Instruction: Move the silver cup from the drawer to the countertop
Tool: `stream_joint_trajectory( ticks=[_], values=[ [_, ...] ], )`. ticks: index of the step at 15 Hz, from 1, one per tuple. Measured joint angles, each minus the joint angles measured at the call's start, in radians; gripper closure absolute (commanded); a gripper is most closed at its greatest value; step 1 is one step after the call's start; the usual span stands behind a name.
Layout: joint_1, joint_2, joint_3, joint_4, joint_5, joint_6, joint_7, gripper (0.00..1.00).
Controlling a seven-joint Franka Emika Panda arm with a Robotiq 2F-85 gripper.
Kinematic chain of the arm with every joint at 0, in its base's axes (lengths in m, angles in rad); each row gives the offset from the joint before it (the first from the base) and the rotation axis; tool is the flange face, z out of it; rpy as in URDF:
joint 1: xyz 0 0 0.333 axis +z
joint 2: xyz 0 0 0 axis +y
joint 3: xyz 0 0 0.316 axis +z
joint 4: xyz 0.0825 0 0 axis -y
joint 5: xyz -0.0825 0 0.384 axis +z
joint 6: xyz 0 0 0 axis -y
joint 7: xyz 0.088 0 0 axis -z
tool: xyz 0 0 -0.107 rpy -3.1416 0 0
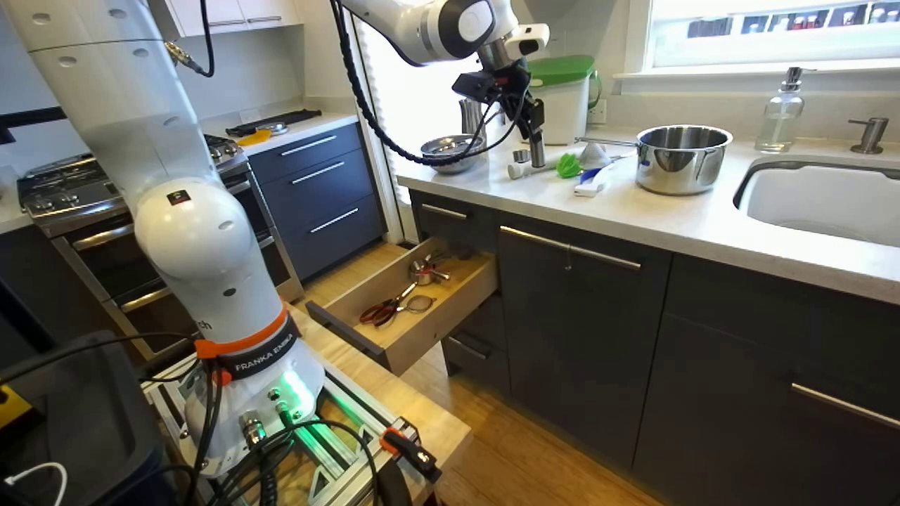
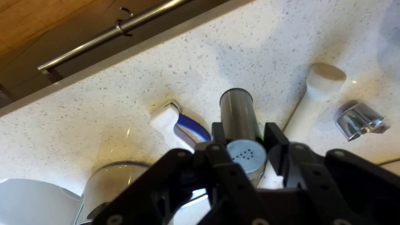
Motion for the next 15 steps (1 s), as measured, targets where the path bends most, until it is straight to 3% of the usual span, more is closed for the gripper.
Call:
stream_joint_trajectory(
  ticks=[4,12,13,14,15],
  values=[
    [0.014,0.039,-0.007,0.135,-0.065,-0.212,0.013,0.89],
    [0.042,0.201,-0.029,0.232,-0.081,-0.223,0.033,0.89],
    [0.048,0.213,-0.031,0.236,-0.081,-0.216,0.039,0.58],
    [0.054,0.223,-0.033,0.241,-0.081,-0.21,0.044,0.38],
    [0.059,0.23,-0.036,0.244,-0.081,-0.205,0.05,0.31]
  ],
)
